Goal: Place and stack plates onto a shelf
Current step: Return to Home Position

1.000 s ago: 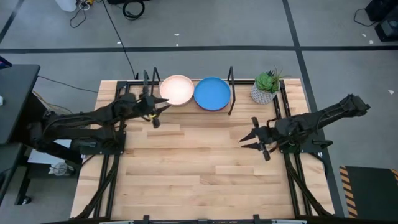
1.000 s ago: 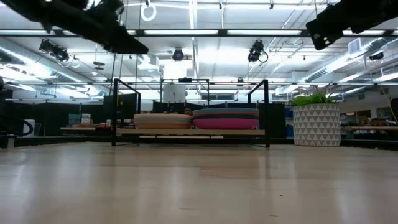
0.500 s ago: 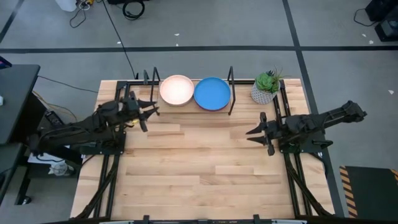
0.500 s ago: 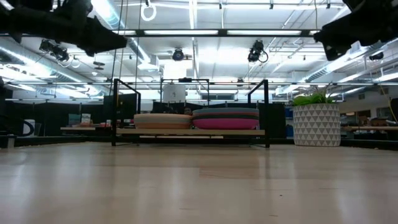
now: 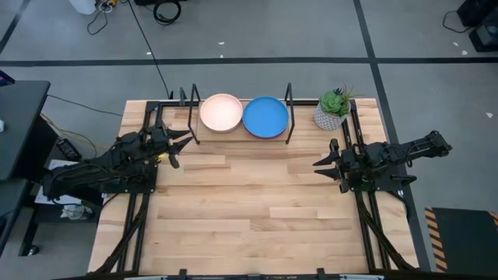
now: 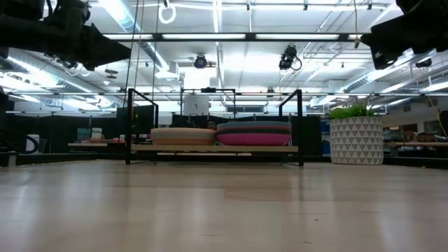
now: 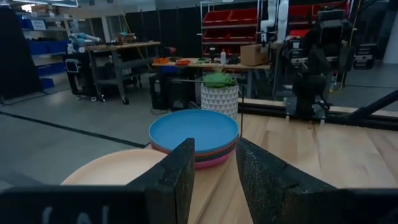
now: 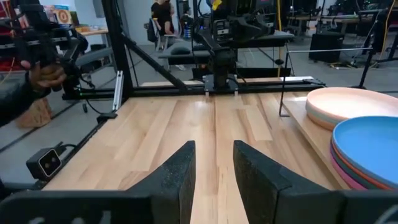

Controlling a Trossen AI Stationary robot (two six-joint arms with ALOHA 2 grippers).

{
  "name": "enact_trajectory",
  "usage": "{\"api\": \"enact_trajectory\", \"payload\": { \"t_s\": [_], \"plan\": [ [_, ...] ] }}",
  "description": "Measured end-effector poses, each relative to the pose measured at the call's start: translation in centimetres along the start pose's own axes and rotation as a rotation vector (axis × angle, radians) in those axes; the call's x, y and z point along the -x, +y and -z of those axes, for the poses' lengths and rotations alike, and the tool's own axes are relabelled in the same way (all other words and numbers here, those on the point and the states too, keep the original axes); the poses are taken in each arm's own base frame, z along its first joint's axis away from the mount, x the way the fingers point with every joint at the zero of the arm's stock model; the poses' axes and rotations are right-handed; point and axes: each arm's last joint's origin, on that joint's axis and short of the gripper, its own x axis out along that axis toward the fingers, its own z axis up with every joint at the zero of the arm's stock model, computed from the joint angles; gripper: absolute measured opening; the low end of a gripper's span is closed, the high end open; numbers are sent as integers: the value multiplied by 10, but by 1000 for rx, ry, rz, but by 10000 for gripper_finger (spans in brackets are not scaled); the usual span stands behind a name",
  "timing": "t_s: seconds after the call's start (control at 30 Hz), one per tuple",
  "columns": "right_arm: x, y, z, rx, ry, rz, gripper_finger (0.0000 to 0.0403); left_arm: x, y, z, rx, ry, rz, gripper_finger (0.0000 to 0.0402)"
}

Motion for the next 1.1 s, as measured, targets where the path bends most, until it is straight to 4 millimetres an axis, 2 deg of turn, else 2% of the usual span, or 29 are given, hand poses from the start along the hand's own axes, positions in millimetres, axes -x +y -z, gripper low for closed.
{"api": "enact_trajectory", "payload": {
  "t_s": [0.2, 0.53, 0.77, 1.1],
  "plan": [
    [4, -2, 4, 15, 29, 24, 114, 3, 1, 4, 11, 43, -11, 125],
    [7, -6, 23, 15, -7, 103, 114, 3, 1, 8, 10, 55, -25, 125],
    [8, -7, 27, -2, -19, 130, 114, -1, 1, 35, -27, 23, -66, 125],
    [8, -9, 29, -14, -8, 199, 114, 1, 1, 46, -98, -24, -87, 125]
  ]
}}
